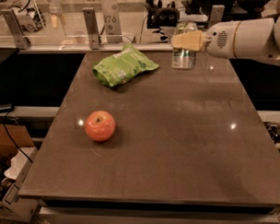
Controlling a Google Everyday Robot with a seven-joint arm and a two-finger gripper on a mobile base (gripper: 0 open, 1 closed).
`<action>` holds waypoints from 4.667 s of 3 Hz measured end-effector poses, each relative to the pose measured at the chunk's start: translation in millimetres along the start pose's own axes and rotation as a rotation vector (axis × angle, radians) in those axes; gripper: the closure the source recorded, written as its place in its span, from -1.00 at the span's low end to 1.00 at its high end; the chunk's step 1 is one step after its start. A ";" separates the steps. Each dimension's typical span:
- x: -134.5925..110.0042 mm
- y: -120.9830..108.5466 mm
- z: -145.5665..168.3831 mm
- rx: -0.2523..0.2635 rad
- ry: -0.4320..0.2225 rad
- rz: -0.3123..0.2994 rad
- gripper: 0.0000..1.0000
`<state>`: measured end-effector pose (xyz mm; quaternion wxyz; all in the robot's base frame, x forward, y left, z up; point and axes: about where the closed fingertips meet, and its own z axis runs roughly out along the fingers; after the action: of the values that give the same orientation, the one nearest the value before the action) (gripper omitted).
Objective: Place 7up can upright
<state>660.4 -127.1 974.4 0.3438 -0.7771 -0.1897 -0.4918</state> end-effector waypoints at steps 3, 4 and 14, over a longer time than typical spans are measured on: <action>-2.5 4.0 -24.0 0.077 0.091 -0.171 1.00; -8.0 9.4 -29.1 0.085 0.113 -0.220 1.00; -88.3 37.7 -43.7 0.098 0.236 -0.292 0.21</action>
Offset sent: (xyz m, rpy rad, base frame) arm -0.0186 -0.0275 0.0066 -0.0356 -0.2307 0.1037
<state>617.4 -180.8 894.5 0.3262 -0.6607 -0.2825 -0.6142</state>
